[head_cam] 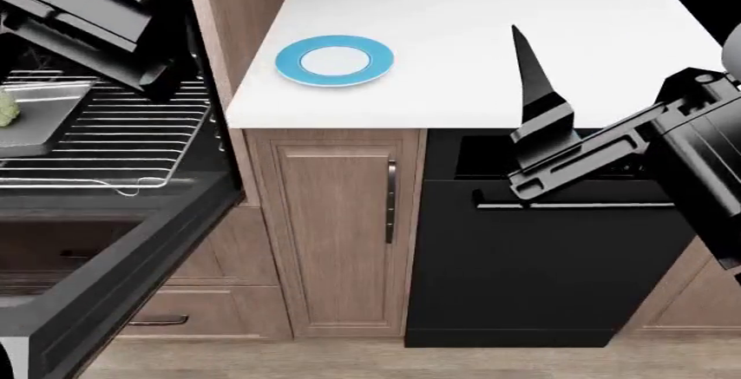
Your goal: Pick the broccoli from the oven and place it on the plate on the counter.
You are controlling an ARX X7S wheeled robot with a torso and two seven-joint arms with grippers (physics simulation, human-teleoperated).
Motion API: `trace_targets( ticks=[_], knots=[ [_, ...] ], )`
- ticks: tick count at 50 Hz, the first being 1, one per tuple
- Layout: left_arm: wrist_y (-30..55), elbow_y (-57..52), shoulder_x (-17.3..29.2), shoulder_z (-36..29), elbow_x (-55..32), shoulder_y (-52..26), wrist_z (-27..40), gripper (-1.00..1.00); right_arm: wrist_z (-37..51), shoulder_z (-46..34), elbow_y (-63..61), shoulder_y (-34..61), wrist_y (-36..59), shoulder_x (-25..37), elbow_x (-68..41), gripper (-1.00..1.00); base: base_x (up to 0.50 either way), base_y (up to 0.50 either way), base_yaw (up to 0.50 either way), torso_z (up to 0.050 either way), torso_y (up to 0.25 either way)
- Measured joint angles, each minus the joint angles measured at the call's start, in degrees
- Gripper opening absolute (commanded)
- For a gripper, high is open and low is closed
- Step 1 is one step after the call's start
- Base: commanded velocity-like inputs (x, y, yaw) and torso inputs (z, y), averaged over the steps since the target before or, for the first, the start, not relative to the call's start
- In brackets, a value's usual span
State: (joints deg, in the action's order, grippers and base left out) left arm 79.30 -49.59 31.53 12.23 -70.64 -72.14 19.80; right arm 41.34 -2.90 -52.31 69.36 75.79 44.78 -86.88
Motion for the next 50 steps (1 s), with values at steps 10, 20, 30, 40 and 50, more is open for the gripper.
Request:
trace_targets(
  ticks=[10, 20, 30, 40, 50],
  knots=[
    [-1.53, -0.09, 1.10, -0.22, 0.75, 1.08, -0.68, 1.00, -2.08, -0.47, -1.04, 0.49, -0.27, 0.38, 1.11, 1.00, 0.00, 0.00, 0.00, 0.000, 0.000],
    [-3.00, -0.78, 2.25, -0.74, 1.36, 2.52, -1.72, 1.00, -5.20, -0.35, -2.77, -0.25, -1.23, 1.30, 3.36, 1.00, 0.00, 0.08, 0.00, 0.000, 0.000],
    [-4.23, -1.22, 3.16, -1.09, 1.78, 3.59, -2.39, 1.00, -6.80, -0.63, -3.35, -0.38, -1.95, 1.79, 4.65, 1.00, 0.00, 0.09, 0.00, 0.000, 0.000],
    [-5.02, -1.36, 3.77, -1.29, 1.72, 4.22, -2.35, 1.00, -7.75, -1.10, -3.71, -0.42, -2.57, 2.17, 5.55, 1.00, 0.00, 0.10, 0.00, 0.000, 0.000],
    [-5.82, -1.53, 4.31, -1.34, 1.54, 4.92, -2.26, 1.00, -8.49, -1.54, -4.03, -0.66, -3.42, 2.24, 6.55, 1.00, 0.03, 0.16, 0.00, 0.000, 0.000]
  ],
)
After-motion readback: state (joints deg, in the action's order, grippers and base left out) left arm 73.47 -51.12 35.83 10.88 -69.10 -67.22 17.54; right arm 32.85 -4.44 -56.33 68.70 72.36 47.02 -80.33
